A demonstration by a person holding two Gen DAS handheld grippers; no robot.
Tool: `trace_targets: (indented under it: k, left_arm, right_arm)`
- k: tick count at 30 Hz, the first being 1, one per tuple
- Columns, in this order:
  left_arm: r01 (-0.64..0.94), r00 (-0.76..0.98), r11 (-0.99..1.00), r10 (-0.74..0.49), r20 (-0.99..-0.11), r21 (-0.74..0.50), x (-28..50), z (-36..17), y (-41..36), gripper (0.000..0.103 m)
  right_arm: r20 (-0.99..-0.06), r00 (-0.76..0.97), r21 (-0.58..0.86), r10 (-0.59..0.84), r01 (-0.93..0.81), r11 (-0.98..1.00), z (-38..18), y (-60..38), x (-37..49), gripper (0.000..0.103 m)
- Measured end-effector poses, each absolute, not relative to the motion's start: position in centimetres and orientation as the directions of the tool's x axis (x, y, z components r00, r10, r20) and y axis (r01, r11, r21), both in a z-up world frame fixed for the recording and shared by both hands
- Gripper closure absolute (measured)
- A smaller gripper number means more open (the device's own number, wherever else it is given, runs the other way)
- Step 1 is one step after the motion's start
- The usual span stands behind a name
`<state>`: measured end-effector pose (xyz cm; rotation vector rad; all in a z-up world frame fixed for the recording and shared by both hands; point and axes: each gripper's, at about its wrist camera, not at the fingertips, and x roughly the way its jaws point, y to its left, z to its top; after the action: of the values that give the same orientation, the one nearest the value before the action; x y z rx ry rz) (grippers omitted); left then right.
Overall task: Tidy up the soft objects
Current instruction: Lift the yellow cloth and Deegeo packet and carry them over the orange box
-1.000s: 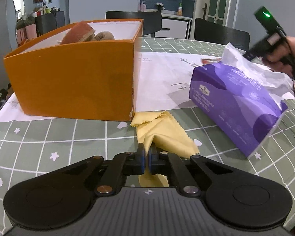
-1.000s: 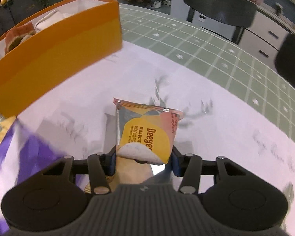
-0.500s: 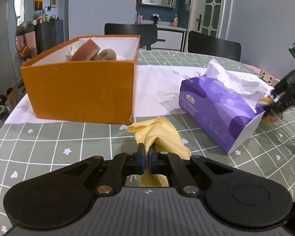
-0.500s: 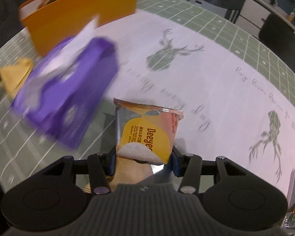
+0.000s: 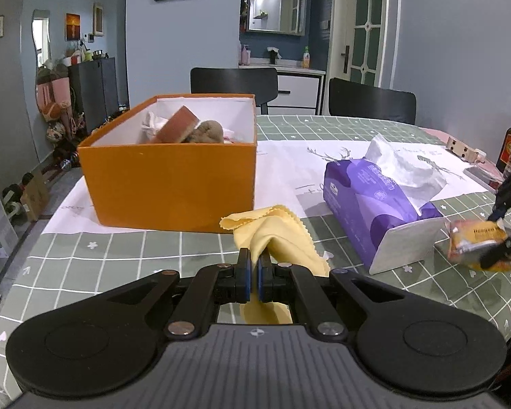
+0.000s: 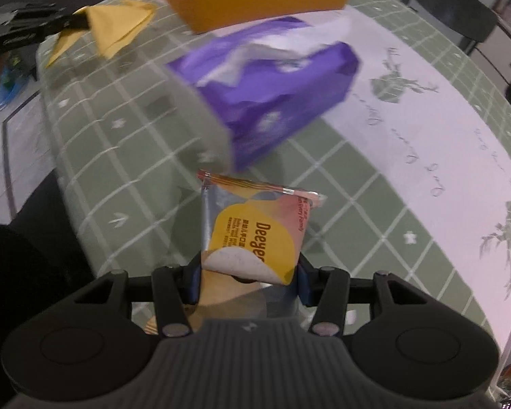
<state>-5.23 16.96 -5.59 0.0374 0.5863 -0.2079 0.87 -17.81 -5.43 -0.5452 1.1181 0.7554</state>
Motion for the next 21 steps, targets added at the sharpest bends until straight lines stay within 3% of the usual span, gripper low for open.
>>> trace_targets:
  k: [13,21]
  left_arm:
    - [0.272,0.803,0.958,-0.277,-0.528,-0.09,-6.1,-4.0,19.7,0.099]
    - [0.277,0.832,0.959,-0.269,-0.486,-0.057,-4.8,-0.8,22.0,0.099]
  right_arm:
    - [-0.918,0.183,-0.001,0.353,-0.888,0.459,-2.9,-9.1,-2.6,0.053]
    - [-0.888,0.212,-0.05,0.407,-0.927,0.372,0.3,-3.0,-1.3,0.053]
